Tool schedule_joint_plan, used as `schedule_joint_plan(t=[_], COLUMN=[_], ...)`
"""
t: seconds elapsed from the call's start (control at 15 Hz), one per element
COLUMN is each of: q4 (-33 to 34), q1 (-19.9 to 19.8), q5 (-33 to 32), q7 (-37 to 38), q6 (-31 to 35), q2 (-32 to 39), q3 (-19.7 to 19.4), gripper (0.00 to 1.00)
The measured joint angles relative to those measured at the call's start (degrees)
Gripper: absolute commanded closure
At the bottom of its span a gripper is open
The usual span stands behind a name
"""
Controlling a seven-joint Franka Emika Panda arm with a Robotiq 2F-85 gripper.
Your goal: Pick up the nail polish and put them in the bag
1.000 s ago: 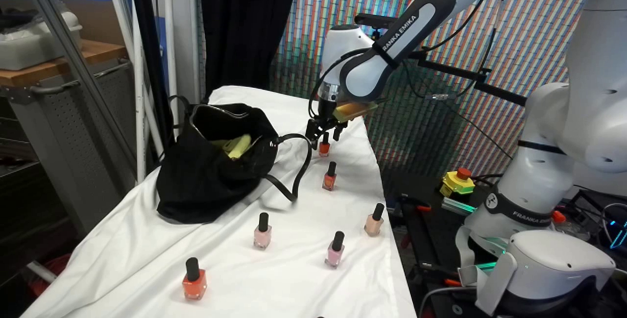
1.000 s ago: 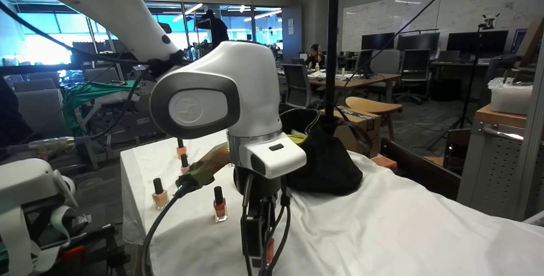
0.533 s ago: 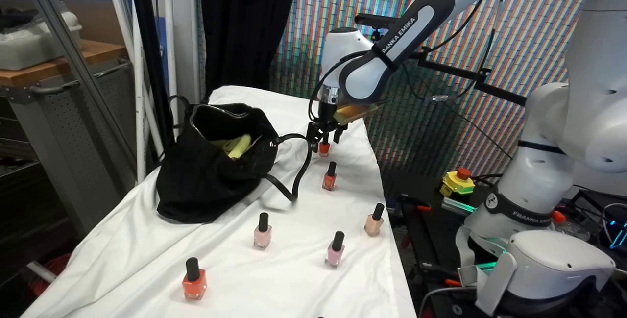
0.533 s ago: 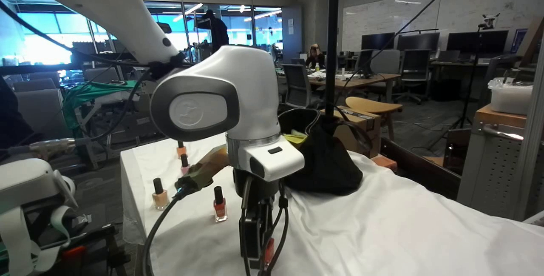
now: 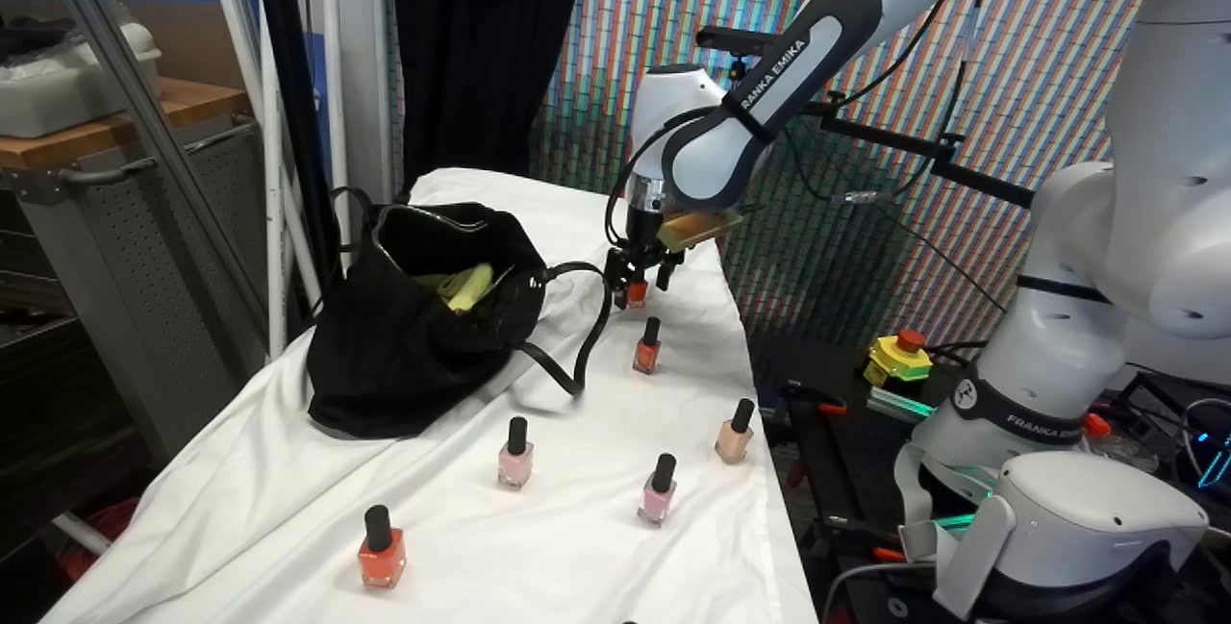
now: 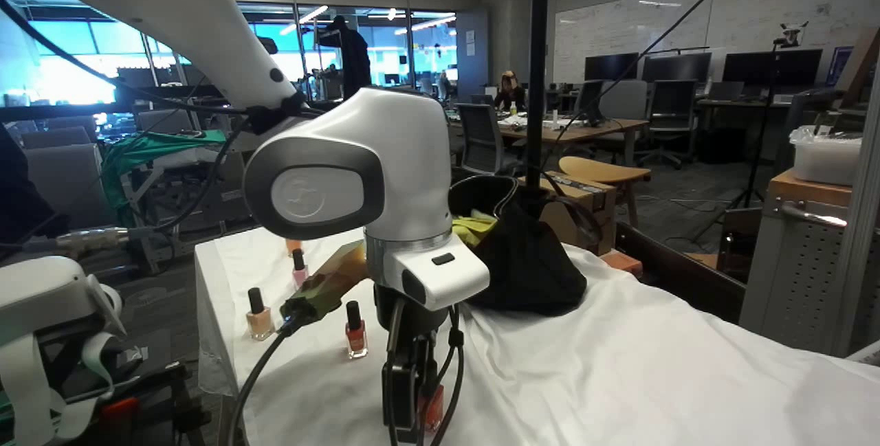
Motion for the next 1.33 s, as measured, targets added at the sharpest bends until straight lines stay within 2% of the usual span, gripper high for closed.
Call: schedule_joint_plan(t=[1.33], q4=[0.04], q1=[-0.52], q5=[0.28], q7=[-0.69], q6=[0.11], q2=[-2.64], q3=[-0.50], gripper=[0.00])
